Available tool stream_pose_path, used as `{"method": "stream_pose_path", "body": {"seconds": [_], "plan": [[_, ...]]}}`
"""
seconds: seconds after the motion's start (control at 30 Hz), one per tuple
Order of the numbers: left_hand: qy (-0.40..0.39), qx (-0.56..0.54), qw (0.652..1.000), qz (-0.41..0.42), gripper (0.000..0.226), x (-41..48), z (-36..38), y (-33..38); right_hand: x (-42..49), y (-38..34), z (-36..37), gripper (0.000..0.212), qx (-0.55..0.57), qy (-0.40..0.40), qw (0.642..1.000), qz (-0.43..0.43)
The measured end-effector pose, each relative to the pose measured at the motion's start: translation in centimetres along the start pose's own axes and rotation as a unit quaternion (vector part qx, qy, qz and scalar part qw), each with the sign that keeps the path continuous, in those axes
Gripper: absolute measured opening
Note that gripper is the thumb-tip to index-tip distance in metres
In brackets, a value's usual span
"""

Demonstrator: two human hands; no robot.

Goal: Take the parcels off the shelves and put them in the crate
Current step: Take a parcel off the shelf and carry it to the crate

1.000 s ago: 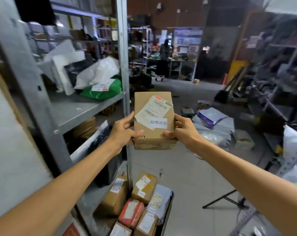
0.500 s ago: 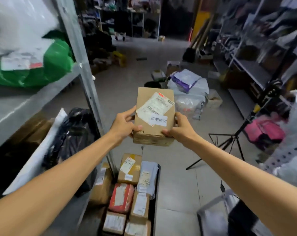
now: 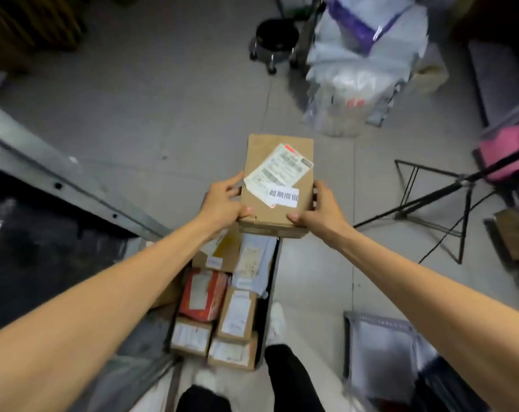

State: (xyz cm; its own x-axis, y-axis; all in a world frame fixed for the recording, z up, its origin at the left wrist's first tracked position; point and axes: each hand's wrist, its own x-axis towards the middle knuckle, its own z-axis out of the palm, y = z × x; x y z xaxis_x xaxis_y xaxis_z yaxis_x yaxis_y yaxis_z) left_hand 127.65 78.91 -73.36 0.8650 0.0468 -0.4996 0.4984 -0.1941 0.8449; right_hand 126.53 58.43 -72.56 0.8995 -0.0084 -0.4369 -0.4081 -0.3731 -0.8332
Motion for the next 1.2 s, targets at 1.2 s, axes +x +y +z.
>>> {"method": "stream_pose_path", "body": {"seconds": [1.2], "plan": [[-0.037,0.236,0.955,-0.176,0.061,17.4,8.0,-33.1,15.4,33.3,15.0,0.095,-0.142,-0.211,0.955,0.151]]}}
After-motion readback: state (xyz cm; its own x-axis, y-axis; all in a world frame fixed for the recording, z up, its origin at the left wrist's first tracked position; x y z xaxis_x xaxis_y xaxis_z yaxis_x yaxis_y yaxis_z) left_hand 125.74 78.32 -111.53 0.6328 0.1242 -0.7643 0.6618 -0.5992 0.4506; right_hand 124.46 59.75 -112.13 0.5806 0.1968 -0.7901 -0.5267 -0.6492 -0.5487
